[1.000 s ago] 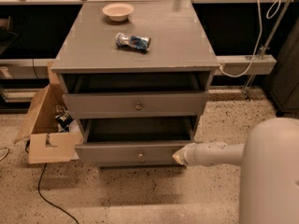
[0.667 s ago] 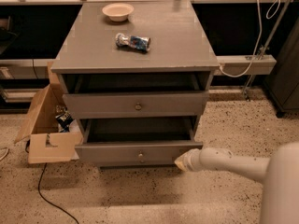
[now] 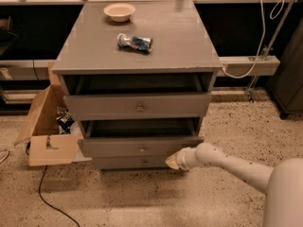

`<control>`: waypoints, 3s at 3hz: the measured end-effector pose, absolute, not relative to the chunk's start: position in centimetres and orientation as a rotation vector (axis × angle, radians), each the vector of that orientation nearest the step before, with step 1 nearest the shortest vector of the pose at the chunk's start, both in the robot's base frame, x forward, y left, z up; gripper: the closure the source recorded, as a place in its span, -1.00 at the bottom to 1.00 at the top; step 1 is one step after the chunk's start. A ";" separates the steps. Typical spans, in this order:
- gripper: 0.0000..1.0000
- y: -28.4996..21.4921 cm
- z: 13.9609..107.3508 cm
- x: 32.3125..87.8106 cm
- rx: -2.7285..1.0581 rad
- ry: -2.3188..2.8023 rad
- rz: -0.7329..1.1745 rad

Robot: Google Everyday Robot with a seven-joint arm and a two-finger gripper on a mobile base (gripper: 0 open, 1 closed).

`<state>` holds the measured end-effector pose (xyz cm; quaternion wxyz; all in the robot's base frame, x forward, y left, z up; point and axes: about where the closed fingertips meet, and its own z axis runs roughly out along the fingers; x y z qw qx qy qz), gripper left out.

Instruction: Close middle drawer

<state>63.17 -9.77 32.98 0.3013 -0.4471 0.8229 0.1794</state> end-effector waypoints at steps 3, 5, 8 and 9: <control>1.00 -10.6 32.7 66.0 -1.254 2.082 0.455; 1.00 -11.4 32.1 69.4 -1.287 2.025 0.464; 1.00 -13.6 33.4 70.4 -1.275 1.997 0.441; 1.00 -13.3 34.8 65.6 -1.224 2.018 0.518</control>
Offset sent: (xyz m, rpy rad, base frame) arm 0.0148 -0.0071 0.0032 -0.0090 -0.0613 0.0300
